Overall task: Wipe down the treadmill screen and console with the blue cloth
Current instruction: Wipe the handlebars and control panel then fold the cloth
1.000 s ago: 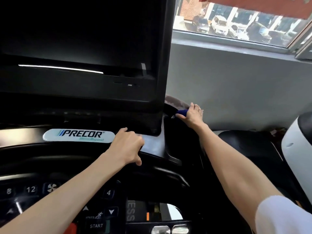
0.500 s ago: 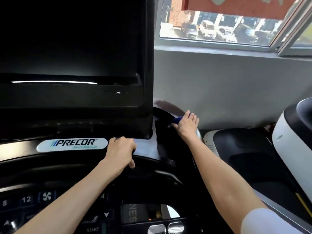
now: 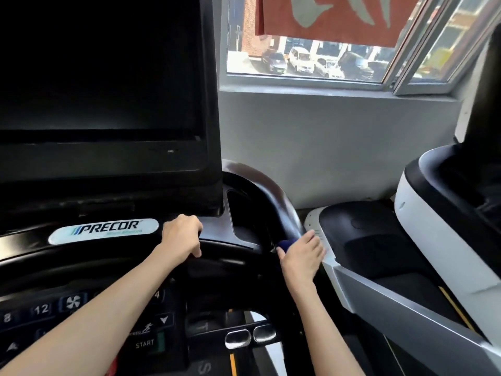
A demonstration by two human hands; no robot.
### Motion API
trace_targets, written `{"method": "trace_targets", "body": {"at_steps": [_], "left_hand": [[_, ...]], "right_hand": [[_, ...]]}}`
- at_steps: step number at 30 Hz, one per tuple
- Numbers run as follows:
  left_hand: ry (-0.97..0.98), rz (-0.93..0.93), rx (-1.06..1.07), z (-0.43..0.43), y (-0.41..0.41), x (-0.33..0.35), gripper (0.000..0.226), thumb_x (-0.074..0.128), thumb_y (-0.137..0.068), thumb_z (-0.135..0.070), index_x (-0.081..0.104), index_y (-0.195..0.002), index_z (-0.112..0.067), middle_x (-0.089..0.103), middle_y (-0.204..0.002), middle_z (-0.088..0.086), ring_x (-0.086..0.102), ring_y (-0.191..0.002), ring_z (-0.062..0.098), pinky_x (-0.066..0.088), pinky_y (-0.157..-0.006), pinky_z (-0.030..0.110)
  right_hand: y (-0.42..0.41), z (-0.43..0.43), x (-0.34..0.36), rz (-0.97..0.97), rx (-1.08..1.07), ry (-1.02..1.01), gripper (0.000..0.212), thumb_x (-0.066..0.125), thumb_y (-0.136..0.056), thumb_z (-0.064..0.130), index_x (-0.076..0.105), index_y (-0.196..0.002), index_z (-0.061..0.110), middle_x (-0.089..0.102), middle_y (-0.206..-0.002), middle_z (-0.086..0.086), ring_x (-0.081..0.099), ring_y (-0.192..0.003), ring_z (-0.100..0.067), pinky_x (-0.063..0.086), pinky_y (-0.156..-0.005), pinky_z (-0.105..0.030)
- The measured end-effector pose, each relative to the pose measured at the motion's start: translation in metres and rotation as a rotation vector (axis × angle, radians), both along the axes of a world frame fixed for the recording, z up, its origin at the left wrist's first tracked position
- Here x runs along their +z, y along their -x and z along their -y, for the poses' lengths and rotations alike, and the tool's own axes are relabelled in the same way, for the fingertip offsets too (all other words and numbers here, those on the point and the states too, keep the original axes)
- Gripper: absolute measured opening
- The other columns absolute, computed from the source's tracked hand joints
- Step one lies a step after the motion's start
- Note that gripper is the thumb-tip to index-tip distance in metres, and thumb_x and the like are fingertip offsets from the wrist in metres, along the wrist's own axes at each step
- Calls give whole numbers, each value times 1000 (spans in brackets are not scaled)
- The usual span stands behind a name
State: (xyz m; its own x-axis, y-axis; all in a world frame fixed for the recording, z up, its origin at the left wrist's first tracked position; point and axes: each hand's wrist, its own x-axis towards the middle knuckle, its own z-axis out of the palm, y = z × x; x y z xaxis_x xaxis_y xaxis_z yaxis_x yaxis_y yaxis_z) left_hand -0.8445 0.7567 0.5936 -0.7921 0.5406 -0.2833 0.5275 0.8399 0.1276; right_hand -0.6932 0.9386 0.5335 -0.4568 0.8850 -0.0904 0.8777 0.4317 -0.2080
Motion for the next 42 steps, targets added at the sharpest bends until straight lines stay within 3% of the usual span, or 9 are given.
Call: {"method": "trace_targets", "body": {"at_steps": [5, 10, 18, 26, 32, 35, 37, 40, 42], "left_hand": [[13, -24, -19, 3, 2, 5, 54, 83, -59, -37, 67, -109, -24, 69, -100, -3, 61, -102, 18, 36, -73, 28], [13, -8, 13, 1, 1, 8, 69, 86, -59, -33, 61, -123, -24, 66, -116, -3, 57, -113, 20, 41, -86, 32], [20, -7, 6, -3, -3, 13, 63, 88, -57, -25, 66, -116, -17, 70, -103, 5, 63, -102, 25, 38, -77, 31], [76, -101, -82, -8, -13, 0, 21, 74, -69, -4, 62, -85, -11, 66, -94, 9, 58, -104, 27, 28, -107, 51], [-30, -347, -232, -4, -32, -28, 43, 52, -84, -1, 52, -126, -14, 35, -145, 6, 26, -138, 23, 12, -113, 52], [-101, -347, -235, -4, -43, -39, 44, 53, -85, -3, 52, -128, -14, 34, -148, 5, 22, -141, 23, 10, -115, 49], [-177, -340, -248, -4, -52, -48, 45, 55, -84, -4, 53, -128, -12, 35, -149, 7, 24, -141, 24, 12, -115, 47], [-348, -298, -310, 5, -67, -58, 44, 60, -75, 4, 63, -118, -5, 45, -141, 18, 39, -134, 34, 27, -111, 47], [-405, -261, -332, 14, -73, -60, 42, 65, -67, 8, 69, -107, -3, 54, -131, 23, 49, -125, 39, 37, -106, 45]], "right_hand": [[59, -49, 13, -47, 123, 118, 111, 70, -73, 53, 9, -143, -8, 34, -141, -24, 35, -131, -35, 24, -112, -40], [-9, -7, 7, -39, 53, 62, 116, 73, -70, 47, 1, -145, -6, 29, -142, -25, 30, -133, -35, 17, -115, -41], [-105, 40, -7, -22, 40, -66, 115, 81, -64, 40, 11, -146, -2, 30, -138, -27, 31, -130, -39, 18, -114, -45], [-28, 2, 7, -60, 120, 93, 106, 74, -76, 33, 2, -147, 2, 12, -150, -24, 11, -141, -35, 7, -117, -40], [-85, 34, -30, -169, 557, -298, 83, 73, -63, 1, 40, -139, 4, 40, -145, -16, 34, -137, -31, 13, -117, -42], [-95, 52, -42, -129, 650, -353, 44, 51, -83, 12, 57, -125, 4, 58, -130, -12, 50, -126, -23, 2, -117, -37], [-97, 63, -49, -29, 659, -374, 41, 40, -83, 16, 66, -112, 2, 67, -115, -14, 62, -111, -24, 0, -116, -36], [-112, 83, -61, -3, 582, -385, 48, 75, -61, -1, 66, -108, -8, 66, -109, -24, 65, -103, -33, 24, -113, -43], [-122, 101, -64, 12, 516, -328, 61, 76, -55, -7, 59, -114, -13, 62, -113, -30, 63, -105, -38, 44, -97, -47]]}}
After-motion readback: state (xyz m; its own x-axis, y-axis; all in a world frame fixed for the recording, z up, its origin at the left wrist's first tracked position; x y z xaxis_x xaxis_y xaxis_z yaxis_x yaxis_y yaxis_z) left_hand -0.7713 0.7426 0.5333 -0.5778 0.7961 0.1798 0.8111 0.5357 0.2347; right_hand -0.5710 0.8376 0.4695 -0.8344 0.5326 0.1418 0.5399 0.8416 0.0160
